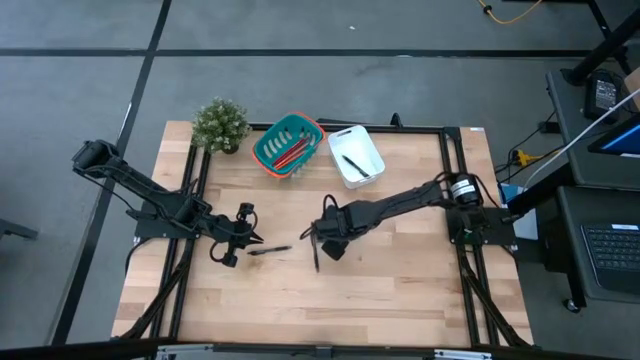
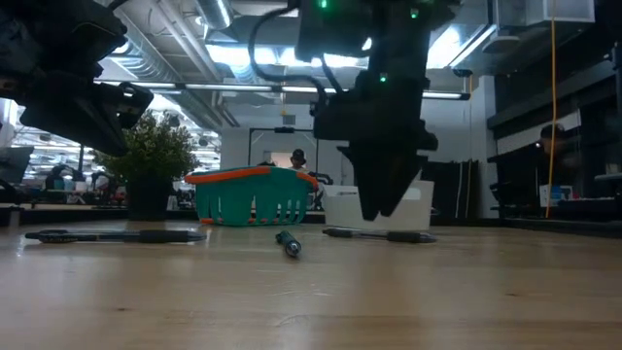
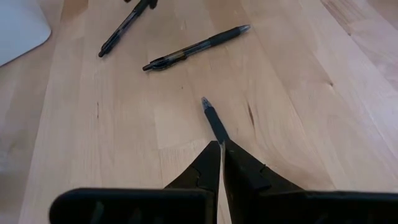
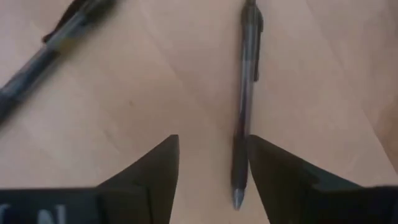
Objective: Sort pens & pencils
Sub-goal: Put the black pen into the white bin
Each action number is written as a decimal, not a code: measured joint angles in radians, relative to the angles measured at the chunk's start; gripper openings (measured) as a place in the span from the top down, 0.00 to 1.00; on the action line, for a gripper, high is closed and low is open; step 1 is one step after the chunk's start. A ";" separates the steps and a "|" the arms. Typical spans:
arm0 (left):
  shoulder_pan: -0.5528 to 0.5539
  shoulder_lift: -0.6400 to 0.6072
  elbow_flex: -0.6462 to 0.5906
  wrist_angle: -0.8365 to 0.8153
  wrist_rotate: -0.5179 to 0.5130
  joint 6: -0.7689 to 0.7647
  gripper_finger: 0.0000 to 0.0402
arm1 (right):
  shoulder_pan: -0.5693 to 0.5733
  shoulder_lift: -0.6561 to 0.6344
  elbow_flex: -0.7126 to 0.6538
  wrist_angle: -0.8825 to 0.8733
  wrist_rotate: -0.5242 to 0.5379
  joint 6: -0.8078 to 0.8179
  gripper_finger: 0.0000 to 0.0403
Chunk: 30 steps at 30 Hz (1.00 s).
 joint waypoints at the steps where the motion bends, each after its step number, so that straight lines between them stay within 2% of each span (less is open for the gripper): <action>1: 0.000 0.000 0.000 0.000 0.000 0.000 0.97 | -0.008 0.000 -0.007 0.007 -0.008 -0.004 0.52; 5: 0.000 0.000 0.000 0.000 0.000 0.000 0.97 | -0.035 0.000 -0.037 0.024 -0.015 -0.032 0.52; 10: 0.000 0.000 0.000 0.000 0.000 0.000 0.97 | -0.058 0.000 -0.084 0.128 -0.017 -0.085 0.52; 15: 0.000 0.000 0.000 0.000 0.000 0.000 0.97 | -0.081 -0.007 -0.137 0.208 -0.087 -0.104 0.52; 18: 0.000 0.000 0.000 0.000 0.000 0.000 0.97 | -0.088 -0.010 -0.160 0.214 -0.125 -0.103 0.54; 30: 0.000 0.000 0.000 0.000 0.000 0.000 0.97 | -0.088 -0.006 -0.169 0.211 -0.134 -0.104 0.62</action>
